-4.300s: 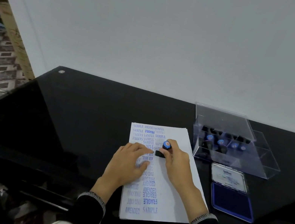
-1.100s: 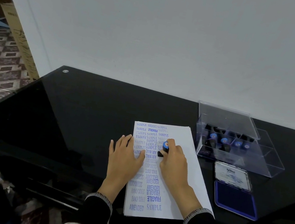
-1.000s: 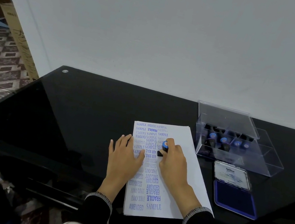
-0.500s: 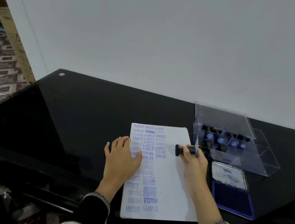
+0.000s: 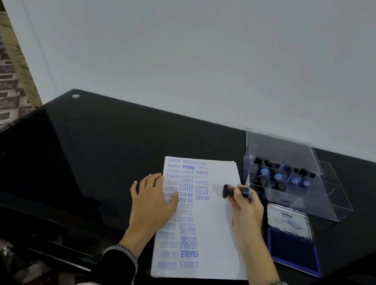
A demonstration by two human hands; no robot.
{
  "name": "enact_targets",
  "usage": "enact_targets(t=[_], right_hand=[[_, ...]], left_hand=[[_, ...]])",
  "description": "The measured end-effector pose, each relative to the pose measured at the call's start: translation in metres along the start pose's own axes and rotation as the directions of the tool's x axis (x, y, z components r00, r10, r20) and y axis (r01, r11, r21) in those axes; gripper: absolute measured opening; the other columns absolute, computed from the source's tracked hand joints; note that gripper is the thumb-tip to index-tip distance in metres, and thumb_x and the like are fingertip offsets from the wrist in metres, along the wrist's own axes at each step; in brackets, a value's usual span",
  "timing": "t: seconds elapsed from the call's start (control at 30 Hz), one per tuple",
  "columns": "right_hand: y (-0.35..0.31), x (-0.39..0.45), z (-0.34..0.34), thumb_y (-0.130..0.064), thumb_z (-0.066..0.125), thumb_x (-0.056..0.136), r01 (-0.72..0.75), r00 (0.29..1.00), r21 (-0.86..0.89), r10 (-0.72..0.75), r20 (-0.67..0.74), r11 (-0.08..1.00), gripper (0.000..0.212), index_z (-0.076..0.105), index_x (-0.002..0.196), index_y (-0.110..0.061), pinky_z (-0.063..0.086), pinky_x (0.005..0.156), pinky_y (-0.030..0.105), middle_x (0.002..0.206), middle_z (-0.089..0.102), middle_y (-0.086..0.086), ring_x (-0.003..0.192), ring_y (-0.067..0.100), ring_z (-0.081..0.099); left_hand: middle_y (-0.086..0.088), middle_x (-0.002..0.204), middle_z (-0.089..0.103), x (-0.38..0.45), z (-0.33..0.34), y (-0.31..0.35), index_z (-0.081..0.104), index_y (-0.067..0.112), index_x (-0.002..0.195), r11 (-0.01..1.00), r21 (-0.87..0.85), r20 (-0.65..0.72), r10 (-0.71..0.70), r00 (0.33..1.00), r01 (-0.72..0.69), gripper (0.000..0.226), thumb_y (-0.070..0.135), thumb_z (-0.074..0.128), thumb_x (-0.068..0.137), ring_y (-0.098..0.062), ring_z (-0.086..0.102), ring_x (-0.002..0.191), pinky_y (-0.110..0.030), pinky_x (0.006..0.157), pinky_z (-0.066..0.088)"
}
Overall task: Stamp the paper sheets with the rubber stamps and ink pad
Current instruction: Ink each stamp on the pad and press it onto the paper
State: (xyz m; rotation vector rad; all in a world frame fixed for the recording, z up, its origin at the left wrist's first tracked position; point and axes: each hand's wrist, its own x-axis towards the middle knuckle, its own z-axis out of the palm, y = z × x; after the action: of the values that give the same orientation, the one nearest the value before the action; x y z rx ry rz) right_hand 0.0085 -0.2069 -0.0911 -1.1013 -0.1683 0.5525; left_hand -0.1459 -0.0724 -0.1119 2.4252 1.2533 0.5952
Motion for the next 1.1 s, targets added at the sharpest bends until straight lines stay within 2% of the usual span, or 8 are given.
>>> enact_targets(t=[0.07,0.2,0.33,0.47,0.67,0.77,0.87,1.1], right_hand=[[0.003,-0.001,0.0,0.0,0.058,0.09,0.071,0.997,-0.172,-0.075,-0.015,0.983,0.012,0.058,0.094,-0.012,0.048,0.087,0.025,0.088,0.068,0.008,0.087,0.016,0.064],[0.004,-0.019,0.009,0.003,0.064,0.085,0.375,0.918,-0.444,-0.394,0.053,0.814,0.018,0.06,0.095,-0.012,0.048,0.081,0.011,0.093,0.068,0.001,0.086,0.002,0.065],[-0.003,-0.032,0.0,-0.004,0.07,0.082,0.456,0.878,-0.584,-0.446,0.173,0.671,0.023,0.065,0.103,-0.014,0.047,0.084,0.009,0.098,0.065,-0.013,0.092,0.003,0.063],[-0.017,-0.046,-0.022,-0.008,0.073,0.08,0.518,0.824,-0.641,-0.53,0.198,0.566,0.025,0.066,0.103,-0.014,0.046,0.072,0.008,0.095,0.059,-0.003,0.085,0.007,0.058],[-0.043,-0.055,-0.055,-0.011,0.067,0.086,0.436,0.843,-0.618,-0.538,0.025,0.654,0.012,0.06,0.095,-0.017,0.045,0.06,0.016,0.073,0.06,-0.001,0.066,0.009,0.055],[-0.054,-0.055,-0.07,-0.012,0.064,0.089,0.417,0.84,-0.609,-0.542,-0.026,0.675,0.011,0.061,0.098,-0.017,0.046,0.063,0.012,0.079,0.063,-0.002,0.072,0.008,0.059],[-0.063,-0.055,-0.086,-0.019,0.059,0.093,0.385,0.865,-0.594,-0.5,-0.033,0.706,0.009,0.061,0.101,-0.022,0.048,0.066,0.02,0.082,0.064,0.001,0.075,0.014,0.062],[-0.078,-0.044,-0.108,-0.014,0.06,0.091,0.353,0.889,-0.62,-0.458,-0.012,0.701,0.015,0.058,0.104,-0.022,0.051,0.07,0.025,0.084,0.067,0.003,0.078,0.016,0.066]], left_hand=[[0.006,0.145,0.038,0.0,0.0,0.0,0.041,0.019,0.139,1.0,0.002,0.007,0.0,1.0,0.0,0.059,0.053,0.047,0.092,-0.013,0.027,0.139,-0.045,0.118,0.009],[0.005,0.145,0.04,-0.002,-0.003,0.002,0.039,0.021,0.14,1.0,0.004,0.009,0.005,1.0,-0.005,0.059,0.052,0.047,0.091,-0.015,0.028,0.139,-0.046,0.118,0.01],[0.005,0.144,0.041,-0.004,-0.005,0.003,0.04,0.028,0.14,0.999,0.027,0.026,0.043,0.999,-0.044,0.053,0.05,0.046,0.093,-0.019,0.031,0.138,-0.05,0.117,0.014],[0.006,0.143,0.04,-0.004,-0.008,0.005,0.052,0.033,0.125,0.992,0.103,0.068,0.071,0.995,-0.078,0.033,0.046,0.044,0.095,-0.021,0.026,0.14,-0.053,0.116,0.013],[0.001,0.148,0.033,-0.006,0.001,0.042,0.049,0.025,0.128,0.995,0.093,0.098,0.024,0.995,-0.034,0.032,0.028,0.045,0.097,-0.025,0.017,0.144,-0.058,0.114,0.006],[0.003,0.139,0.045,-0.013,0.017,0.08,0.051,0.024,0.125,0.975,-0.147,0.061,0.174,0.983,-0.164,0.03,0.022,0.051,0.095,-0.02,0.035,0.134,-0.05,0.115,0.018],[0.002,0.136,0.051,-0.02,0.036,0.109,0.05,0.021,0.131,0.879,-0.353,0.044,0.357,0.933,-0.32,0.038,0.017,0.054,0.094,-0.02,0.046,0.126,-0.038,0.109,0.033],[-0.003,0.153,0.031,-0.021,0.057,0.127,0.018,0.04,0.15,0.894,-0.273,0.104,0.394,0.913,-0.355,0.061,0.024,0.048,0.098,-0.02,0.03,0.14,-0.036,0.113,0.024]])
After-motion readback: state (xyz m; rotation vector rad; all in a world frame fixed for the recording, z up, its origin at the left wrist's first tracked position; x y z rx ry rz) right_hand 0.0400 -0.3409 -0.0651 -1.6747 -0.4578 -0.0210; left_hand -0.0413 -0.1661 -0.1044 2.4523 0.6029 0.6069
